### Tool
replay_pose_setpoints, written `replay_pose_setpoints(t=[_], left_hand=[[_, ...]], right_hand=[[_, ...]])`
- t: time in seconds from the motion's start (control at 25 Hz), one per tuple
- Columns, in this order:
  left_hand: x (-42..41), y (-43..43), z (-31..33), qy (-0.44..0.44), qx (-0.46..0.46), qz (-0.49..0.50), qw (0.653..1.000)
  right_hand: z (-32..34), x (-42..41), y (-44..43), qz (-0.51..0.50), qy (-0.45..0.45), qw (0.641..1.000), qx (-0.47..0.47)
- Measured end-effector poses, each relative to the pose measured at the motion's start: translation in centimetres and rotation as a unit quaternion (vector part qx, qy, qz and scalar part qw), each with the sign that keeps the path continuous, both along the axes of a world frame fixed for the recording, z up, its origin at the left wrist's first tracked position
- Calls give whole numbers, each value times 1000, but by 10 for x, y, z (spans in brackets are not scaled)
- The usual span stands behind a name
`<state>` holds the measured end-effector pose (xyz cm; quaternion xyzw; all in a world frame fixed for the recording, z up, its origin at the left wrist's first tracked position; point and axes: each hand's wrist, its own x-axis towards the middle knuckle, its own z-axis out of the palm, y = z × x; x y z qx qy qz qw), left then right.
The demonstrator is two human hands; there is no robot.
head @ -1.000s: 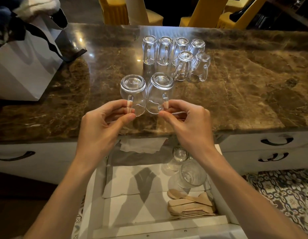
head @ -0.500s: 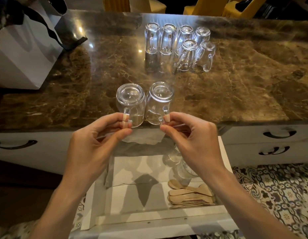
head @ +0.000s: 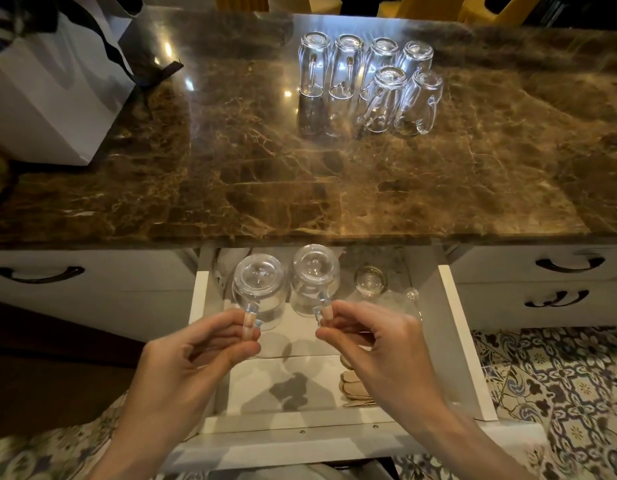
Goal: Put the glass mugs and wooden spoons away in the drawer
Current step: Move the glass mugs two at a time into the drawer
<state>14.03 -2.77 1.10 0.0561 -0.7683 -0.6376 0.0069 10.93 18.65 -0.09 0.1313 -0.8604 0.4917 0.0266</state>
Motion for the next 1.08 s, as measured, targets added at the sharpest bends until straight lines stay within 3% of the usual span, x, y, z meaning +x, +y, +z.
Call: replay_pose_setpoints(t=[0.28, 0.72, 1.08], left_hand=[[-7, -3, -32, -87, 77, 27, 993], [-31, -6, -68, -134, 16, 10, 991], [-49, 0, -105, -164, -20, 32, 986]], right_hand=[[-30, 1, -10, 20, -73, 997, 34], [-65, -24, -22, 8, -184, 981, 59], [-96, -54, -39, 24, -209, 971, 111]])
